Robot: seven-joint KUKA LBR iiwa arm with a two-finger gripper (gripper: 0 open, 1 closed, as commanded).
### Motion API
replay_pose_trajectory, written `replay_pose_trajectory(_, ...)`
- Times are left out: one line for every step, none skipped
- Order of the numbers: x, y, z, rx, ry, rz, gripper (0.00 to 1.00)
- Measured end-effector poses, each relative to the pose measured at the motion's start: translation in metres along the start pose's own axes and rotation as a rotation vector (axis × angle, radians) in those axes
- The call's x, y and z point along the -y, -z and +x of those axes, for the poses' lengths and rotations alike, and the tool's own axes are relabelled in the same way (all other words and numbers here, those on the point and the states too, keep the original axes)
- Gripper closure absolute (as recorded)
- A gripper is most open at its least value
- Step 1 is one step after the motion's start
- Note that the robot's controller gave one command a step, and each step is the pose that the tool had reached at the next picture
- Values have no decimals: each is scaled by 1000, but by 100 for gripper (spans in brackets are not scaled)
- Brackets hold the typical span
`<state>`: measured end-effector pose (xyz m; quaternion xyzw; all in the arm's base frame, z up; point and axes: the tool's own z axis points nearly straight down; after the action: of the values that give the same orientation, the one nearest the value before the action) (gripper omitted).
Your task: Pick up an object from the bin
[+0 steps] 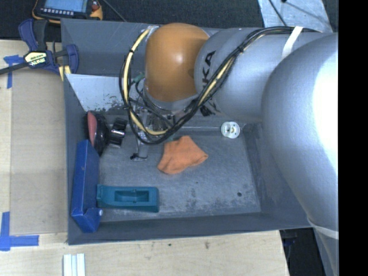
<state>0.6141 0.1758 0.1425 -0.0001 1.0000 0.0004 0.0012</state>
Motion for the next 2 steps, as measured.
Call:
replay_pose_trajectory(27, 0, -6, -2, -47, 0, 0)
replay_pose_trajectory(52, -10, -3, 6, -56, 0, 0)
